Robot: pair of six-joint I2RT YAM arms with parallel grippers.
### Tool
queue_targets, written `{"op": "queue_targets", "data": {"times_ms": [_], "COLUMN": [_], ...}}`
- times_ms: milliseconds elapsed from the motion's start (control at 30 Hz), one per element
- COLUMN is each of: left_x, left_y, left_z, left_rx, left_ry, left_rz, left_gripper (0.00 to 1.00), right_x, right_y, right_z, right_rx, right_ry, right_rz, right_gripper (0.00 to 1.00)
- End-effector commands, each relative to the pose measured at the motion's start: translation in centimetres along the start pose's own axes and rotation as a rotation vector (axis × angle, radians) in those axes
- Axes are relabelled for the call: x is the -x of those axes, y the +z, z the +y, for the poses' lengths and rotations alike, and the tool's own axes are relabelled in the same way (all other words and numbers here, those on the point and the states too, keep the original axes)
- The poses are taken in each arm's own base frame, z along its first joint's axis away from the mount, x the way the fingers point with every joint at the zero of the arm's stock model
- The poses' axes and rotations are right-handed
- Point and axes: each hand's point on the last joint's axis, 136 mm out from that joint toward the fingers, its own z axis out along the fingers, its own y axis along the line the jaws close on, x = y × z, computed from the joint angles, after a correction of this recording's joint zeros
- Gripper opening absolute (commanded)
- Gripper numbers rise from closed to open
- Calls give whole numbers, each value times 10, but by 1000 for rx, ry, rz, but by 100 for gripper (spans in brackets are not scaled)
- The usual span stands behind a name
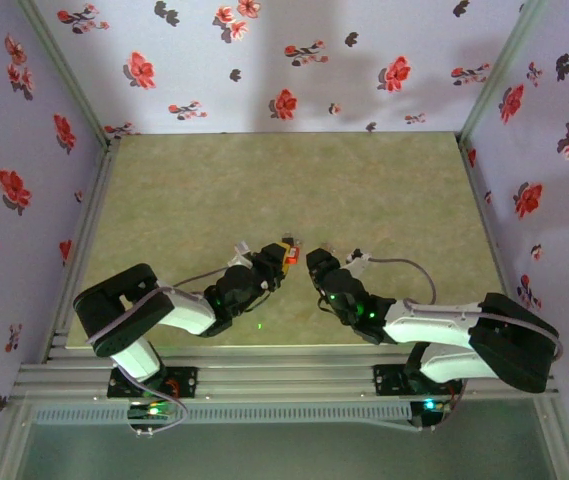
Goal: Lock with the key
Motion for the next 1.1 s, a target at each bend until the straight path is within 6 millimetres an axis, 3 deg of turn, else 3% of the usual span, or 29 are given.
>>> {"op": "queue_targets", "data": {"times_ms": [0, 433, 767, 1067], "left_x": [-5, -12, -13, -16], "left_y": [6, 11, 10, 11], "left_z": [-11, -16, -12, -12], "left_rx": [-35, -33, -25, -27], "left_ry": [-3, -2, -5, -15], "left_rz": [-5, 2, 3, 9], "left_gripper": [0, 0, 0, 0], "right_x": [9, -15, -11, -24], "right_y": [-2, 13, 14, 23], "right_z": [14, 26, 27, 32], "right_rx": [32, 77, 88, 134], "right_ry": [-5, -28, -39, -38], "right_rz": [-40, 38, 15, 53], "right_gripper": [27, 26, 21, 18]}}
